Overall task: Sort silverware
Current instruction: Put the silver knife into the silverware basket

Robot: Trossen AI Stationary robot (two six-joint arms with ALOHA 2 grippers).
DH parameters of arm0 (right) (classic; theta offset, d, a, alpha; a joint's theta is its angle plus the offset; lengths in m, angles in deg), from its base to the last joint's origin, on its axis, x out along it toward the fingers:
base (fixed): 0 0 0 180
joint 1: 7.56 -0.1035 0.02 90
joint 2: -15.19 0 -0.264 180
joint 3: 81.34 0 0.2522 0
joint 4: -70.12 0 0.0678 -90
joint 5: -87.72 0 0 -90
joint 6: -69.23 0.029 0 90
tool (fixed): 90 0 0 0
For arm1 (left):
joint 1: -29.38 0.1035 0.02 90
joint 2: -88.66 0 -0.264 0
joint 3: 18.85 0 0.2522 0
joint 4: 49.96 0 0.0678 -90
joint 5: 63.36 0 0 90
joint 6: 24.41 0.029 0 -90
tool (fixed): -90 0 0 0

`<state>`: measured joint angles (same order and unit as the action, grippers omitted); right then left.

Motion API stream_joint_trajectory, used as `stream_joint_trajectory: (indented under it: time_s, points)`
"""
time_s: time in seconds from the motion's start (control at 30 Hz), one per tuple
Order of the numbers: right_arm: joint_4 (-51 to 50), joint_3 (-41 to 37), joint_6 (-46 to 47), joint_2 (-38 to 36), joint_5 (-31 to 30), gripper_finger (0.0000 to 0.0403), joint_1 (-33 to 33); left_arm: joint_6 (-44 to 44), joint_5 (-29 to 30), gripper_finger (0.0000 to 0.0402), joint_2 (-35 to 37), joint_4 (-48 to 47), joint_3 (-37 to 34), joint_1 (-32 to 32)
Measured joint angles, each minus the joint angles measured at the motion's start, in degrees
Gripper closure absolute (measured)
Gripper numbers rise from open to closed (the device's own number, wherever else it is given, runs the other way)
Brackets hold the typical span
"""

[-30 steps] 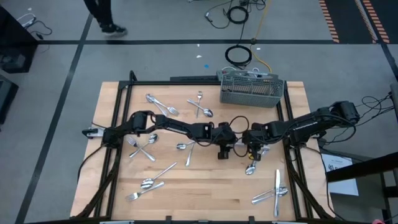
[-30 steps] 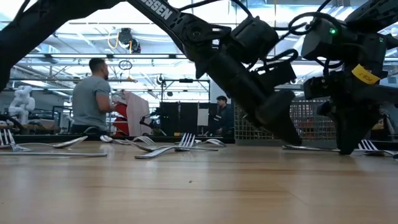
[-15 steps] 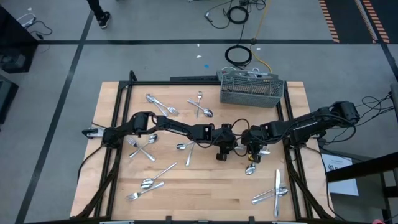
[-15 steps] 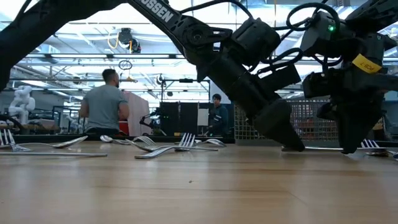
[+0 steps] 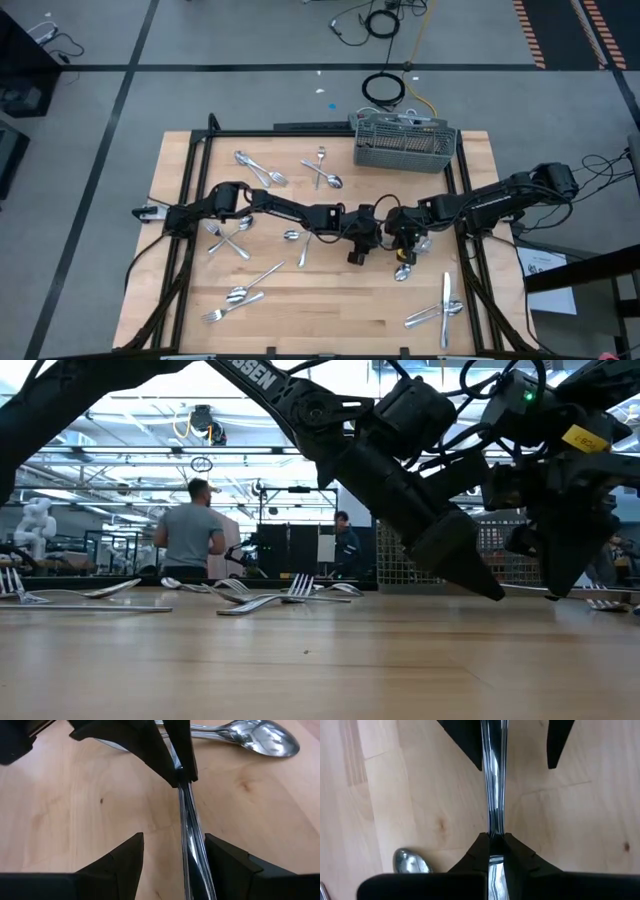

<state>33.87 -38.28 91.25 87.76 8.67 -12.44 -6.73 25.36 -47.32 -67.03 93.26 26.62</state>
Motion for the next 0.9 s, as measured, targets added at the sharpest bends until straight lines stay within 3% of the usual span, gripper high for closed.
stream_joint_trajectory:
  time_s: [0.27,0.43,0.57,0.9]
  points:
    - [-0.4,0.0,2.6,-0.1,-1.6,0.0390,1.4,-1.5,0.0,0.0191,4.1,-0.1,0.1,0.6]
    - [-1.8,1.6,2.3,-0.8,-2.9,0.0390,1.9,2.3,0.0,0.0191,9.0,-5.1,0.1,2.0]
    - [-8.3,5.8,-0.7,-2.3,-7.9,0.0390,1.9,7.2,0.9,0.0192,12.3,-10.3,0.1,3.3]
    - [-25.3,20.3,-8.0,-5.4,-25.0,0.0390,2.6,16.6,19.5,0.0192,16.3,-14.2,0.1,4.8]
